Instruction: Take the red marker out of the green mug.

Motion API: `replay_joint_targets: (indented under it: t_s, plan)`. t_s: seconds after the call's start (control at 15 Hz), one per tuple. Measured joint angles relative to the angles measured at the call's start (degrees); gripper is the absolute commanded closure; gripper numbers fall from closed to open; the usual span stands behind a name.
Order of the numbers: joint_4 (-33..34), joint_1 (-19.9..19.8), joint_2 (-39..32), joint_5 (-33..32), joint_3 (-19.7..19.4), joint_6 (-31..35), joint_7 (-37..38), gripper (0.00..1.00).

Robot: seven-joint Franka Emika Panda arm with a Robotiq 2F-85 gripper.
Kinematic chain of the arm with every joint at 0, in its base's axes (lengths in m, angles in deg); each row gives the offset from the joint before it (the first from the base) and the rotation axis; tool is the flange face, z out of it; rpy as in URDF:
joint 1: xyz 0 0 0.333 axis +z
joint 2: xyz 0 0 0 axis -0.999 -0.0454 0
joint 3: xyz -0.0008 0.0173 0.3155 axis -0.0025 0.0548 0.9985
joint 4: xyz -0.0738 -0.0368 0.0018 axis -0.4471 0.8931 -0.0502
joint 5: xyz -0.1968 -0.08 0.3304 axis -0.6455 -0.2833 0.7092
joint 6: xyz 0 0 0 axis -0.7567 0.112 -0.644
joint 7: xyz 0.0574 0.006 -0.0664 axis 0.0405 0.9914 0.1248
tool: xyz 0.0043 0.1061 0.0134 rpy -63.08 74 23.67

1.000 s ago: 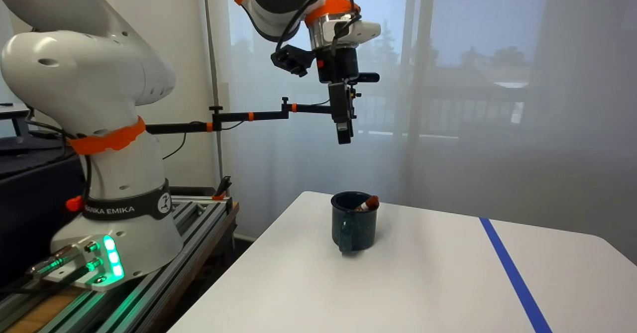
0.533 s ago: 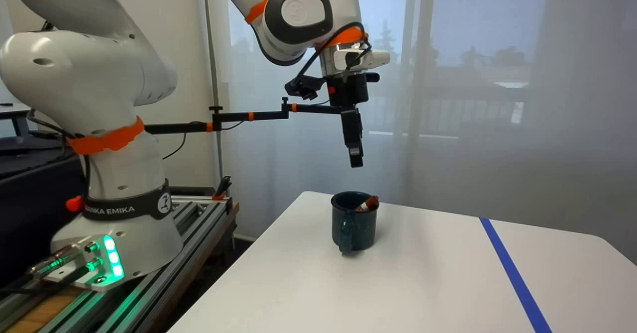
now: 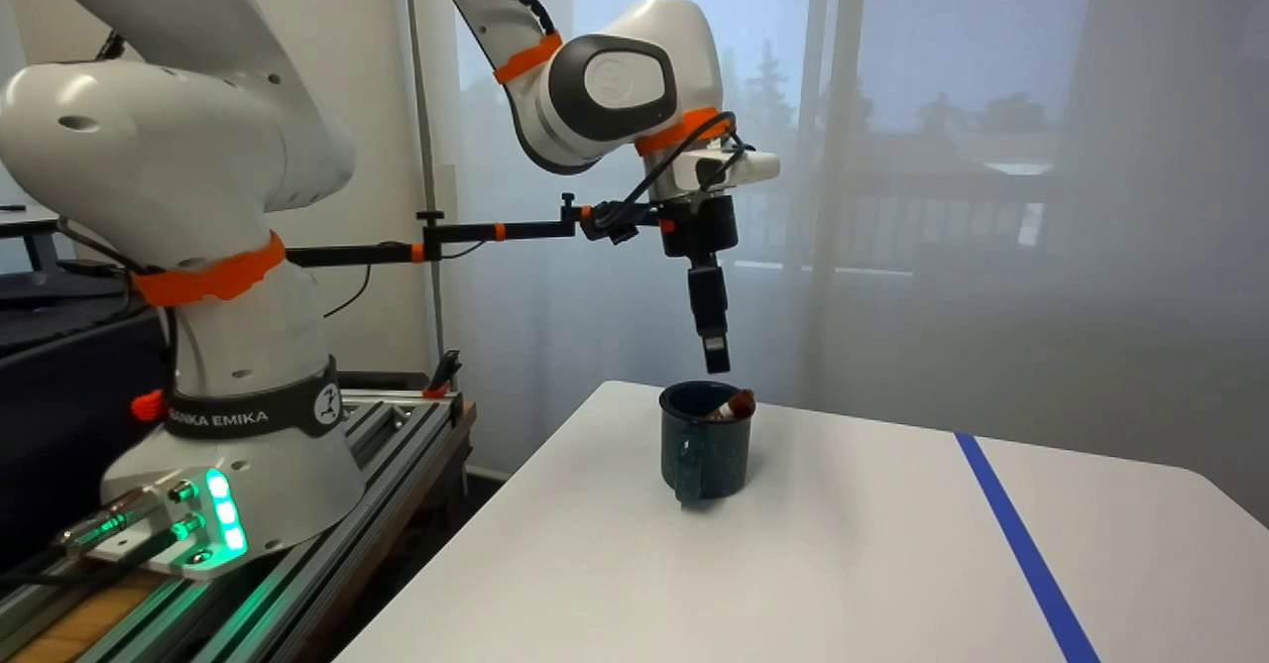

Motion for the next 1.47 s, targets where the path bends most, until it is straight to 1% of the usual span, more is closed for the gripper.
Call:
replay_joint_targets:
  t_s: [0.07, 0.13, 0.2, 0.27, 0.33, 0.4, 0.53, 0.6, 0.67, 0.73, 0.8, 0.87, 0.93, 1.07, 1.27, 1.47]
  plan:
    - [0.0, 0.0, -0.5, -0.8, 0.4, 0.2, 1.0, 0.15]
    - [0.0, 0.0, -0.9, -1.6, 0.7, 0.3, 2.0, 0.32]
    - [0.0, -0.1, -1.3, -2.4, 1.1, 0.4, 2.9, 0.39]
    - [0.1, -0.3, -1.6, -3.4, 1.6, 0.5, 4.1, 0.5]
    - [0.1, -0.6, -1.9, -4.3, 1.9, 0.5, 5.2, 0.58]
    - [0.2, -0.8, -2.1, -5.2, 2.1, 0.5, 6.2, 0.64]
    - [0.4, -1.4, -2.4, -6.8, 2.4, 0.5, 7.6, 0.79]
    - [0.5, -1.6, -2.6, -7.5, 2.5, 0.5, 8.2, 0.76]
    - [0.5, -1.8, -2.7, -8.2, 2.5, 0.5, 8.7, 0.76]
    - [0.5, -2.0, -2.9, -8.7, 2.6, 0.5, 9.2, 0.82]
    - [0.5, -2.1, -3.1, -9.2, 2.6, 0.6, 9.6, 0.74]
    - [0.5, -2.2, -3.4, -9.8, 2.6, 0.6, 10.1, 0.71]
    - [0.5, -2.3, -3.7, -10.5, 2.7, 0.7, 10.7, 0.63]
    - [0.5, -2.5, -4.5, -11.9, 2.8, 1.1, 11.8, 0.55]
    - [0.6, -2.8, -5.9, -14.6, 3.0, 1.8, 13.9, 0.57]
    - [1.0, -3.0, -7.4, -17.2, 3.0, 2.2, 16.0, 0.6]
